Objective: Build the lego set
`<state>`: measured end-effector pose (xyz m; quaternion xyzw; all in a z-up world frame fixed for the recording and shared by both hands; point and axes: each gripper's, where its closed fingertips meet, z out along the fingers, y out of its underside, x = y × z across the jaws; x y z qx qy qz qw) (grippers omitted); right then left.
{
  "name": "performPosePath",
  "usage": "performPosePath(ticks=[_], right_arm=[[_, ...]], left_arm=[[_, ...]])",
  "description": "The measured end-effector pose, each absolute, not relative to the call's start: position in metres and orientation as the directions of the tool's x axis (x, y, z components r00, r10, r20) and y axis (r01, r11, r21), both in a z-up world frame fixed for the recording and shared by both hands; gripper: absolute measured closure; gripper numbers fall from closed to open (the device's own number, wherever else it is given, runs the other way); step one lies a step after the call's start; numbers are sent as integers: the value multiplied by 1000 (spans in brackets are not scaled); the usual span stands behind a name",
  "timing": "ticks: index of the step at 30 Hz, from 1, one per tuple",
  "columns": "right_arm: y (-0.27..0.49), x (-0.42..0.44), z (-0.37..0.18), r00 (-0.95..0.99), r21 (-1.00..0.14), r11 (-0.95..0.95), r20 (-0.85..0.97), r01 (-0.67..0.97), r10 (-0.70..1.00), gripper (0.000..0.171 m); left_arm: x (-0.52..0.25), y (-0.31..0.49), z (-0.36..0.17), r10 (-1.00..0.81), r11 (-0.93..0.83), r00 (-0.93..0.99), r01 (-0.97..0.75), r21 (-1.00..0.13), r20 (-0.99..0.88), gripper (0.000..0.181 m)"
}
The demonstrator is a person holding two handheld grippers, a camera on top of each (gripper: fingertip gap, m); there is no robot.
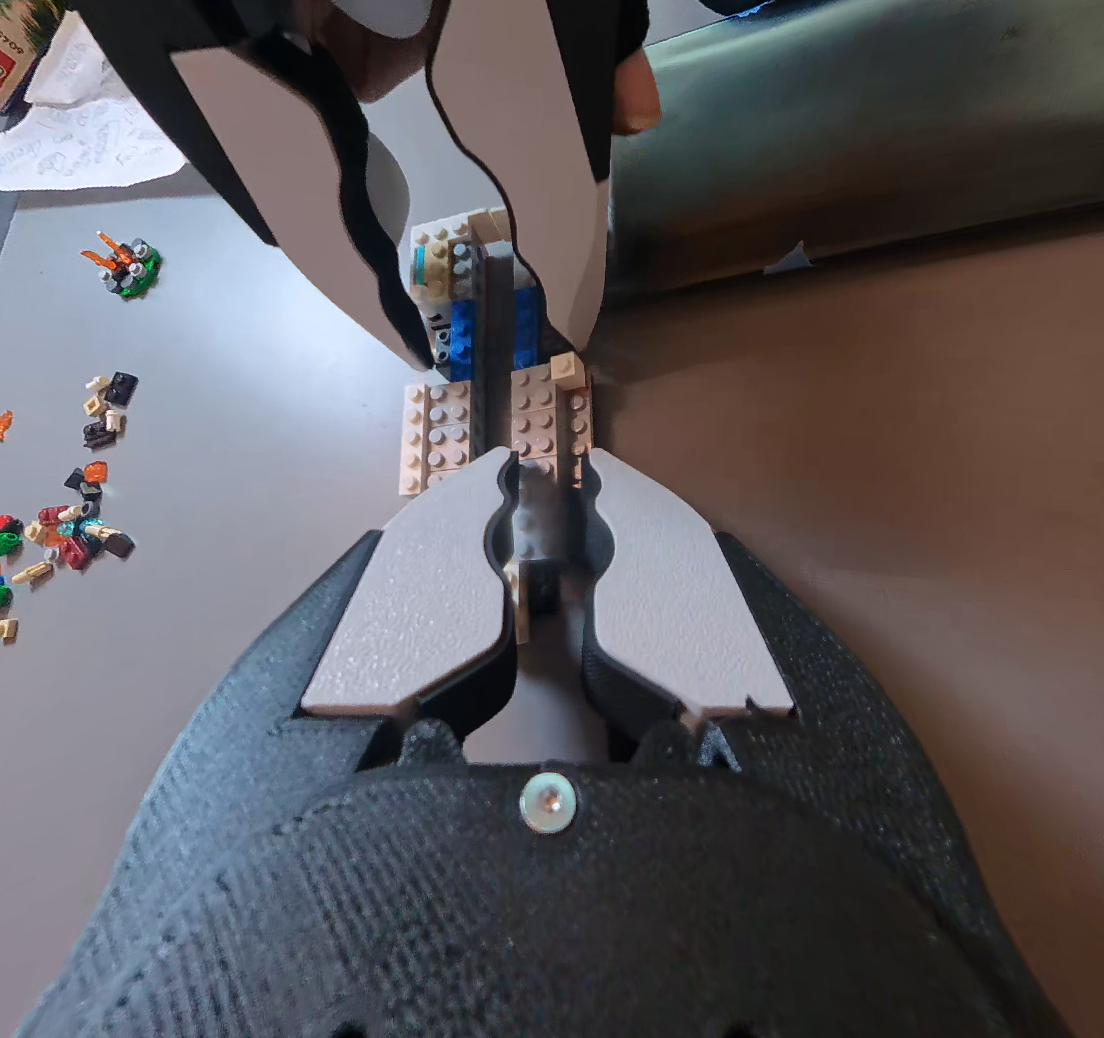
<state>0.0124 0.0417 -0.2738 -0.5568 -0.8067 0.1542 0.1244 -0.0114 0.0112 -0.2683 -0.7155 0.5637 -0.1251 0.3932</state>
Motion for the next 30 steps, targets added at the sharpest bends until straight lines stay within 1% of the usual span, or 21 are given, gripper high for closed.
performPosePath(ticks=[3,7,12,16,20,22,25,30], right_arm=[[39,18,-265,-342,-419,330,47,846,938,124],[32,29,-263,-370,-407,376,96,832,924,140],[29,26,-262,-397,-385,417,135,823,908,150],[29,20,-268,-409,-339,413,87,846,909,150],[29,25,-276,-436,-255,431,38,866,899,140],[30,26,-280,-449,-218,446,41,868,893,140],[30,24,-282,-447,-209,444,35,872,894,143],[30,22,-281,-435,-224,424,1,877,900,143]], left_arm=[[-11,10,-268,-906,-45,324,-714,-699,-272,161],[-12,10,-269,-903,-27,312,-727,-686,-296,161],[-12,11,-268,-904,-30,314,-725,-688,-291,162],[-12,9,-269,-906,-25,305,-729,-684,-293,159],[-15,9,-265,-904,-21,308,-725,-688,-297,156],[-16,7,-263,-906,-18,305,-719,-695,-292,156],[-16,4,-263,-911,-10,291,-724,-690,-292,156],[-16,-1,-263,-913,3,276,-734,-680,-301,156]])
